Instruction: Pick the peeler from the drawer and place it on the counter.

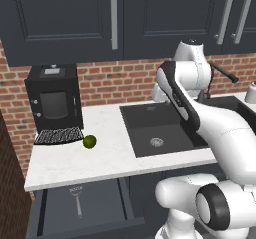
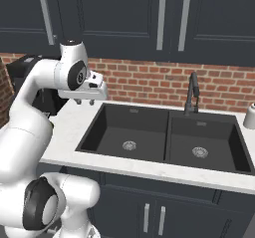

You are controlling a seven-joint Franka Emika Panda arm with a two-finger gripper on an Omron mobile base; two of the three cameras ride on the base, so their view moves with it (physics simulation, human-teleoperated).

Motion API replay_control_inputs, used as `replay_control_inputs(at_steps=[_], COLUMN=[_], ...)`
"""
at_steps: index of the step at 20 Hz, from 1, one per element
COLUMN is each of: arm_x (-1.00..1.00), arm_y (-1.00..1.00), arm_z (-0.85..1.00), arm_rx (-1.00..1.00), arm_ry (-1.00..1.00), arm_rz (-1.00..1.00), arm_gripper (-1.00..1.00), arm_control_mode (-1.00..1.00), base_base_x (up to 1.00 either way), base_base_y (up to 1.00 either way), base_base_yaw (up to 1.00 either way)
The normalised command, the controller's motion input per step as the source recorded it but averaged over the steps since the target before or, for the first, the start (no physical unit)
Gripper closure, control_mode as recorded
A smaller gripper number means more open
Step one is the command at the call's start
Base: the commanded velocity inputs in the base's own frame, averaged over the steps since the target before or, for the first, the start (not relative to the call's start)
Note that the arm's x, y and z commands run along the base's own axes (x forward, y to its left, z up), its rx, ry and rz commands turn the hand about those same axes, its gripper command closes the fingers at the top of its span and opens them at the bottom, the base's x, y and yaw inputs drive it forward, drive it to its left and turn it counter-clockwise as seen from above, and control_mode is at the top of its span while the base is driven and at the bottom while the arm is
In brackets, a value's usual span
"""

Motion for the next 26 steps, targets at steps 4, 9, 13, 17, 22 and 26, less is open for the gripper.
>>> replay_control_inputs(at_steps=[4, 9, 13, 17, 22, 26], arm_x=[-0.28, -0.96, -0.99, -0.83, -0.52, -0.2], arm_y=[0.0, 0.17, 0.7, 0.98, 1.0, 1.0], arm_z=[0.0, -0.01, -0.33, -0.46, -0.49, -0.53], arm_rx=[0.0, 0.11, 0.12, 0.06, 0.03, 0.0], arm_ry=[0.0, -0.03, 0.0, 0.0, 0.01, 0.09], arm_rz=[0.0, 0.02, 0.01, 0.0, 0.0, 0.0], arm_gripper=[-1.0, -1.0, -1.0, -1.0, -1.0, -1.0], arm_control_mode=[-1.0, -1.0, -1.0, -1.0, -1.0, -1.0], base_base_x=[0.0, 0.0, 0.0, 0.0, 0.0, 0.0], base_base_y=[0.0, 0.0, 0.0, 0.0, 0.0, 0.0], base_base_yaw=[0.0, 0.0, 0.0, 0.0, 0.0, 0.0])
